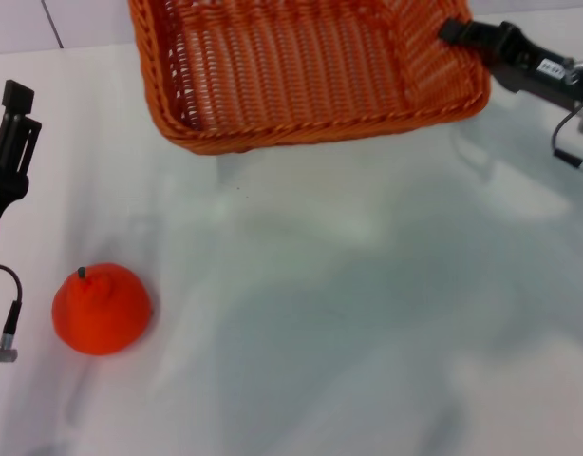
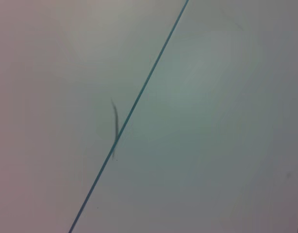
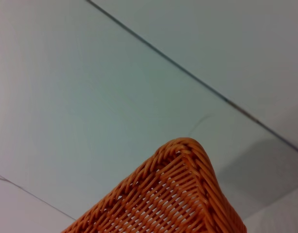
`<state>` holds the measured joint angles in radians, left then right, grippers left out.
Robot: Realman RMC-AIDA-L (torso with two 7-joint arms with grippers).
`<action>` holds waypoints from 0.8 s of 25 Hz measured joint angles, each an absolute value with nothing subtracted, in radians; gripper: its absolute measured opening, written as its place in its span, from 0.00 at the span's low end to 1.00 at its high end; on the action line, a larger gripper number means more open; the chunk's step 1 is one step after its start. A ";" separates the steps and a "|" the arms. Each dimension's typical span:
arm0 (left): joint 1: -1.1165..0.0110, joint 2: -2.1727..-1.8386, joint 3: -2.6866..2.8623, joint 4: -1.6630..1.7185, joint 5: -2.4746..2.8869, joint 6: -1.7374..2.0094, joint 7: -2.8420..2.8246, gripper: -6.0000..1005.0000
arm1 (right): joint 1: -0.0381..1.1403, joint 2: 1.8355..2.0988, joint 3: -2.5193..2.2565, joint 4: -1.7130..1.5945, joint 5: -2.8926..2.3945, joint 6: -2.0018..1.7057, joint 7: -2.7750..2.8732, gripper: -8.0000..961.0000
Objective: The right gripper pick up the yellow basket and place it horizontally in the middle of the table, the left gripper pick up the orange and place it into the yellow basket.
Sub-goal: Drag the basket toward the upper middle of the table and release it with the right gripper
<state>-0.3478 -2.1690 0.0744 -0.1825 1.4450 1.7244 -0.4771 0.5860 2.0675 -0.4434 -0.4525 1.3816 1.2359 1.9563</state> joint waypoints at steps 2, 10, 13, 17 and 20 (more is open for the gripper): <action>-0.350 -2.169 0.076 -0.183 1.445 1.723 -0.477 0.86 | 0.586 2.079 -0.446 -0.432 1.382 1.221 1.956 0.20; -0.351 -2.169 0.072 -0.183 1.445 1.710 -0.477 0.85 | 0.600 2.082 -0.453 -0.325 1.379 1.151 1.955 0.20; -0.351 -2.169 0.072 -0.182 1.445 1.705 -0.477 0.85 | 0.601 2.082 -0.453 -0.305 1.377 1.135 1.955 0.20; -0.350 -2.169 0.072 -0.181 1.445 1.704 -0.477 0.85 | 0.601 2.081 -0.457 -0.297 1.374 1.129 1.955 0.20; -0.348 -2.170 0.072 -0.181 1.443 1.700 -0.477 0.85 | 0.601 2.080 -0.473 -0.296 1.374 1.123 1.960 0.20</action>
<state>-0.3485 -2.1696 0.0720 -0.1809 1.4433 1.7001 -0.4770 0.6009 2.0796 -0.4731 -0.2960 1.3737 1.1229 1.9596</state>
